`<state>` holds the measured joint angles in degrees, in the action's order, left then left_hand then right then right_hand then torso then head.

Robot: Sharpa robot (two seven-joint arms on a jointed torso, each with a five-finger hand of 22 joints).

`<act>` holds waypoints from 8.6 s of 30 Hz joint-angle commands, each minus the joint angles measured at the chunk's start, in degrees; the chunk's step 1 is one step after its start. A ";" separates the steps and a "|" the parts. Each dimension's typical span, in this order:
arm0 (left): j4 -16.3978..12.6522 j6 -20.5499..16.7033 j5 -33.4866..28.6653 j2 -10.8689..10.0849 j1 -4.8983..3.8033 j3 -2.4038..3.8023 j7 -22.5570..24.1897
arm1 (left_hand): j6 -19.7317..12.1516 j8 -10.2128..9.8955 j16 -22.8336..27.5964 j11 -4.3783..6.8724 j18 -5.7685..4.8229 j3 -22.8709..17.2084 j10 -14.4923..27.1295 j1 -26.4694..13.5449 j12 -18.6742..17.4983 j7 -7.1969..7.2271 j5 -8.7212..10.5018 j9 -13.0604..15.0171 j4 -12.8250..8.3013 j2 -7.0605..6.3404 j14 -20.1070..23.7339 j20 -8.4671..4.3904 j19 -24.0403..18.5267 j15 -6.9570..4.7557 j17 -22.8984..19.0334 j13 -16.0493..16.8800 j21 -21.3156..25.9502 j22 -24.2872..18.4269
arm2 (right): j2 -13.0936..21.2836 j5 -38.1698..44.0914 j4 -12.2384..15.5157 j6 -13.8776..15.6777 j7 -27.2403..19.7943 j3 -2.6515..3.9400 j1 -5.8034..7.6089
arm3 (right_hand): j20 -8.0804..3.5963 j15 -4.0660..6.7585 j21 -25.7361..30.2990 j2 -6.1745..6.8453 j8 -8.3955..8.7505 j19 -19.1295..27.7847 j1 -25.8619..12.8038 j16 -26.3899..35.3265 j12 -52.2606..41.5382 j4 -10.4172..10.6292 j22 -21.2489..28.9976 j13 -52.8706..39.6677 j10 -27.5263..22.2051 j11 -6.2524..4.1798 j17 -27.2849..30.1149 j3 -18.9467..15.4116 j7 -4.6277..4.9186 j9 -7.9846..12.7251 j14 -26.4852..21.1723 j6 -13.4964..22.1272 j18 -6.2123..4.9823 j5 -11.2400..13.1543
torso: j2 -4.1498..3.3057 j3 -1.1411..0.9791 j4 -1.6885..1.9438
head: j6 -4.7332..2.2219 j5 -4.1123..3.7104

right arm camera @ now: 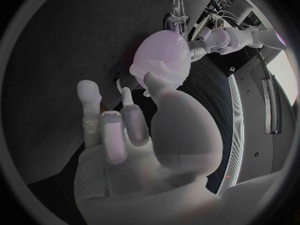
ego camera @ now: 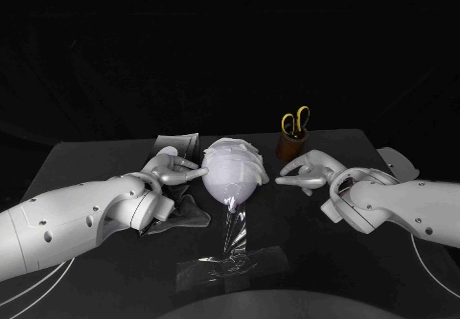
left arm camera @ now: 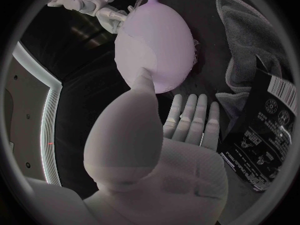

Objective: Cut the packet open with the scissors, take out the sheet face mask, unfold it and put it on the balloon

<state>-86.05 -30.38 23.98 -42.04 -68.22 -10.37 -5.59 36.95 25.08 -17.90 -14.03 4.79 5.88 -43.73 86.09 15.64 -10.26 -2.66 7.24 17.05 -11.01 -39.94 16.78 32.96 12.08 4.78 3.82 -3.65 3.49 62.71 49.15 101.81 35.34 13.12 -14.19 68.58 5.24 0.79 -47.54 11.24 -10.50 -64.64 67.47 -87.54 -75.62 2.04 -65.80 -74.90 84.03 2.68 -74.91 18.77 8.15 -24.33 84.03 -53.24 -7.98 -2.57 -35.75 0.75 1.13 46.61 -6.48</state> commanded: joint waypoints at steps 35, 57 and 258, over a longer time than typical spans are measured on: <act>-7.34 4.70 -2.79 -8.26 0.09 1.72 7.11 | 10.33 3.15 -38.98 8.71 5.39 -0.04 -17.49 0.05 14.55 0.46 -0.56 0.93 -0.39 6.81 -29.01 -9.92 33.03 -10.47 21.27 5.30 -29.25 15.62 | 0.35 -1.23 0.96 7.10 -10.03 0.00 -0.23 | 0.46 -0.41 0.23 -2.00 0.32 -0.73 3.76 -0.33 -2.96 1.12 -0.05 -8.13 2.45 0.44 -10.10 -2.91 -0.21 0.17 4.22 -0.74 -0.76 -0.68 | -0.01 -0.07 -0.18 | 0.20 1.30; -6.00 0.06 -1.84 -6.00 1.08 1.06 13.14 | 7.97 1.24 -48.21 7.99 5.21 8.39 -7.38 6.69 30.15 0.17 -0.16 1.20 -0.66 10.69 -22.54 -9.41 20.39 -9.93 28.30 16.69 -46.69 29.77 | -0.79 -3.27 0.33 8.18 -12.64 0.02 -0.37 | 0.53 -0.48 0.52 -2.71 0.44 -0.60 4.41 -0.20 -3.09 1.17 0.05 -8.23 2.43 0.51 -9.80 -2.97 -0.13 0.29 4.09 -0.86 -0.79 -0.77 | -0.04 -0.08 -0.21 | -0.82 1.46; 29.32 35.71 12.86 14.34 -4.98 5.40 14.33 | 13.00 -0.89 -60.53 6.13 5.57 19.24 3.09 12.38 31.95 2.79 -0.14 2.81 -4.56 21.58 -10.07 -5.76 9.76 -7.10 38.37 16.88 -54.87 37.73 | -17.56 2.82 -19.45 1.94 -14.45 3.26 7.47 | -1.66 2.10 -15.71 -11.25 -5.32 -10.11 5.05 -2.46 -14.38 -10.43 -12.15 -15.10 5.97 -2.53 -15.09 8.82 -3.82 -6.75 5.97 -10.20 2.14 -0.20 | -2.81 0.11 -0.25 | -4.82 0.41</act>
<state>-56.66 4.01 37.08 -27.91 -73.19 -4.99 7.52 49.45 24.08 -78.04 -8.01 9.25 25.12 -40.16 98.10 47.92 -7.39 -2.86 10.09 12.86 10.34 -50.43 10.78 42.86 5.01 43.13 20.79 -58.72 41.26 45.26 51.42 82.37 36.88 -1.19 -10.98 75.99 4.00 2.45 -63.01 0.02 -15.55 -74.69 73.25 -89.80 -89.79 -8.36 -74.90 -74.91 84.12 0.52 -74.90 27.14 4.23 -27.58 84.00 -63.49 -5.70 -2.54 -38.57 0.86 0.86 41.77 -6.08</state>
